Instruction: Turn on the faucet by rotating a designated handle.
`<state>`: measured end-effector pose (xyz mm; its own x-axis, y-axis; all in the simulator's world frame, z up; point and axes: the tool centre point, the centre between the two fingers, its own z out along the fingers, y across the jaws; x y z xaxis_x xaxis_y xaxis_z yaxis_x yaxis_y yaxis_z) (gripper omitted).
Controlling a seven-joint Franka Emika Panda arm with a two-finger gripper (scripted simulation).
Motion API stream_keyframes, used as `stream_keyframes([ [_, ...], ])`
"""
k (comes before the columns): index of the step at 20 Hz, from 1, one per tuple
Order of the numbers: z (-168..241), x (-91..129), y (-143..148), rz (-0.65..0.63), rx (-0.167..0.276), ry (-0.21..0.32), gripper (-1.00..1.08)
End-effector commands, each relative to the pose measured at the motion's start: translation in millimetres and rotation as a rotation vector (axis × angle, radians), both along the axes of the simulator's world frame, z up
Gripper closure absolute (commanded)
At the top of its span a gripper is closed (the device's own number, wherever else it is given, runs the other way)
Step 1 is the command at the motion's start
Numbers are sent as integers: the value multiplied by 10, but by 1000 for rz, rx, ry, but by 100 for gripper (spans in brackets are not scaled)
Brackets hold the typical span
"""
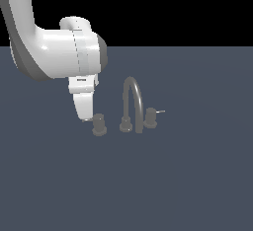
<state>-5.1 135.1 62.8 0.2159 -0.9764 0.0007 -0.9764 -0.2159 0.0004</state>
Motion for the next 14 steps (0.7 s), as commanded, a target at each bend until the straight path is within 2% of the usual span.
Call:
stream_keyframes([
  [1,1,-33,7,-1,0,0,108],
  [10,1,-351,100,-1,1,0,108],
  [11,1,-351,100,-1,1,0,108],
  [12,2,-258,58,-8,3,-10,108],
  [14,1,-325,37,-7,3,-8,108],
])
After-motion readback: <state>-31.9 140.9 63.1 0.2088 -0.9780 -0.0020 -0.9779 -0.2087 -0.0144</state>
